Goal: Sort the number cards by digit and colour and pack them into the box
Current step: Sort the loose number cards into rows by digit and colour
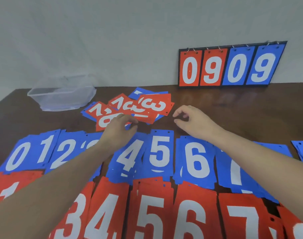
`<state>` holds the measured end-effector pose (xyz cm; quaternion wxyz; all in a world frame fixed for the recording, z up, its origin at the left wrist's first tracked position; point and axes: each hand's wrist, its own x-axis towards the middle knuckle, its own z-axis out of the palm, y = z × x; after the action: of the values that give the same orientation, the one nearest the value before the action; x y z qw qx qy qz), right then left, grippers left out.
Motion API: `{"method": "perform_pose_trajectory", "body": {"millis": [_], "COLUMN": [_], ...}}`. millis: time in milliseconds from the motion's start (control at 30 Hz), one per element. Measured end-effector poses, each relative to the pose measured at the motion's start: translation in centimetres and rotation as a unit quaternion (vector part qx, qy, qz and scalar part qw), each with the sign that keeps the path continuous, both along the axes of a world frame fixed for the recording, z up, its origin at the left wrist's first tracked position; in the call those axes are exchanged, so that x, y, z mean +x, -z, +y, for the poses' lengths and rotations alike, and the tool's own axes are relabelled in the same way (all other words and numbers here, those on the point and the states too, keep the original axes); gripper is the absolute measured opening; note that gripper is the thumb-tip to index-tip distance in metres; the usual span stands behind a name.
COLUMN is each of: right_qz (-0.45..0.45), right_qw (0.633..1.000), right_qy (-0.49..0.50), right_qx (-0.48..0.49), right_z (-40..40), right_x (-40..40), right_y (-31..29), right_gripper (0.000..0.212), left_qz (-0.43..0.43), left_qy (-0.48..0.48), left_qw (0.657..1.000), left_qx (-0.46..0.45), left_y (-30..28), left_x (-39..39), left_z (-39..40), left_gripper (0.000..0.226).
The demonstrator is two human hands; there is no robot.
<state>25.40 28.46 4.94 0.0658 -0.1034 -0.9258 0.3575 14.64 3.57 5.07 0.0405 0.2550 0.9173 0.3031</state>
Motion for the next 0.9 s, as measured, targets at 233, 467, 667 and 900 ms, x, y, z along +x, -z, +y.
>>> {"method": "perform_pose_trajectory", "body": {"millis": [233,467,667,900], "right_qz": [-0.016,-0.018,-0.079,-0.171], "right_qw": [0.999,0.994,0.980,0.968], "right_qy": [0.040,0.101,0.103,0.128], "right_qx": [-0.004,0.036,0.153,0.132], "right_z": [-3.0,-4.5,-4.1,-2.0], "right_x": [-3.3,-7.4,-11.0,-12.1], "right_y": [0.5,0.9,1.7,1.8], "right_gripper": [0.018,0.021,0.045,0.072], "left_qz": [-0.014,-0.002,-0.042,-0.050], "left_qy": [0.016,0.108,0.162,0.187], "left_qw": [1.000,0.991,0.977,0.967], "left_qx": [-0.007,-0.082,-0.131,-0.168], "left_y": [0.7,1.7,2.7,2.0], "left_x": [-6.3,-12.2,-15.2,-17.6], "left_z": [-2.1,-3.4,-4.8,-5.3], "left_gripper": [0.023,0.064,0.087,0.086]}}
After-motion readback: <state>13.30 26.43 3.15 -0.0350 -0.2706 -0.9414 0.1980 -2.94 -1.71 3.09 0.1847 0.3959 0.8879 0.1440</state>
